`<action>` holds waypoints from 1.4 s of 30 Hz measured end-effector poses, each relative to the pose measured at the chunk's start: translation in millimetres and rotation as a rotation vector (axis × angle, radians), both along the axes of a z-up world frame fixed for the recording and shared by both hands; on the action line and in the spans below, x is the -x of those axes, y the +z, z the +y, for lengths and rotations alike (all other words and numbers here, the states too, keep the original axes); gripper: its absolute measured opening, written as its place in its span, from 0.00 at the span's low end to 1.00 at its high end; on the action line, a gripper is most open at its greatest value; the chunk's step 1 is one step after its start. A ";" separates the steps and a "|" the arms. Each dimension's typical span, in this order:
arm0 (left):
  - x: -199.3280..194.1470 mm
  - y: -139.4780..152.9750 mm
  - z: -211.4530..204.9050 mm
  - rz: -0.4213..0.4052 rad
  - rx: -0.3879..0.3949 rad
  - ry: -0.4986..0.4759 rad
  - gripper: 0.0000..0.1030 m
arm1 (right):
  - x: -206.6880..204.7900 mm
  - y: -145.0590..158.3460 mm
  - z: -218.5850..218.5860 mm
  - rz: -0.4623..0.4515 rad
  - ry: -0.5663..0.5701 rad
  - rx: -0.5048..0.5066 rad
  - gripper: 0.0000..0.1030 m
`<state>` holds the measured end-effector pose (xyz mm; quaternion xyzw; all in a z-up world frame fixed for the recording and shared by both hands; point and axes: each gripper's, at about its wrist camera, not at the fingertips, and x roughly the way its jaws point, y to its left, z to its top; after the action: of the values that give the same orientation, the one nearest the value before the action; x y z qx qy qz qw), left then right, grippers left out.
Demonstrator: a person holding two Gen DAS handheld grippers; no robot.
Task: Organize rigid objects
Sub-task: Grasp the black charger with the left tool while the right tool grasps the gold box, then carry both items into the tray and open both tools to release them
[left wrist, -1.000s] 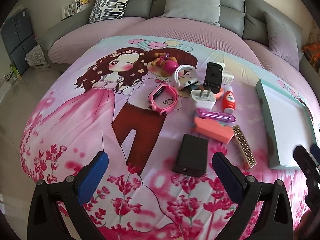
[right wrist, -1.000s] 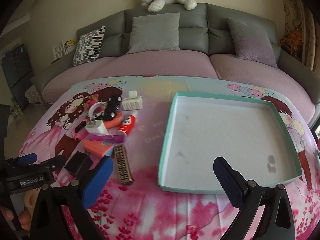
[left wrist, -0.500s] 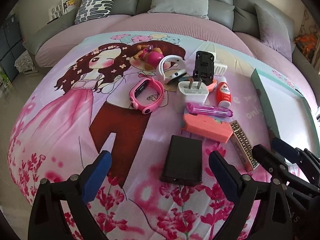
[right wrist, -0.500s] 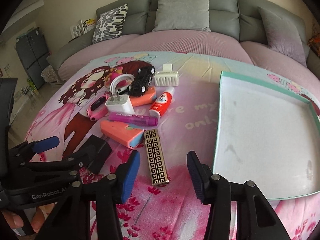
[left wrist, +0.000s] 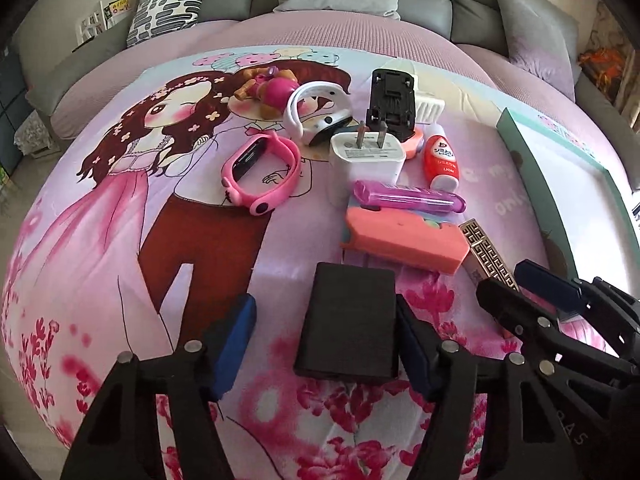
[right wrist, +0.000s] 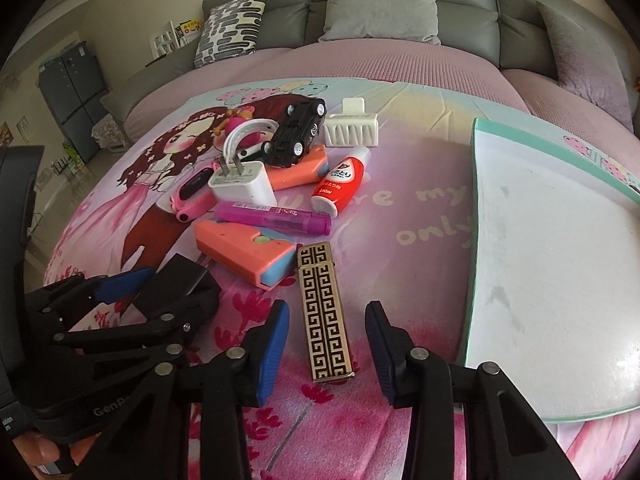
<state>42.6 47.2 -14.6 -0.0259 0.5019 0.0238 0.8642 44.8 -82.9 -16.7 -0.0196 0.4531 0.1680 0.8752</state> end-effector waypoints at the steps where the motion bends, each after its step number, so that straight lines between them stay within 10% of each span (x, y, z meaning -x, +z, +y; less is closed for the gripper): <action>1: -0.6 -0.8 -0.6 -0.003 -0.007 0.000 0.64 | -0.8 -1.0 0.7 -0.001 0.001 0.004 0.41; 16: 0.4 -0.5 -5.1 -0.012 -0.043 0.008 0.42 | -3.6 -7.1 16.1 -0.009 0.002 0.144 0.40; 23: 3.2 2.7 -6.6 0.006 -0.066 0.029 0.42 | -0.9 -4.1 18.9 -0.021 0.012 0.162 0.22; 42: -5.9 92.6 -28.0 -0.194 -0.096 0.075 0.42 | -5.2 79.8 -44.8 -0.200 -0.128 -0.071 0.21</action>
<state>48.5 19.2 78.1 -0.0052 0.4128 0.0774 0.9075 50.0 -127.7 63.0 0.0235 0.3578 0.1251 0.9251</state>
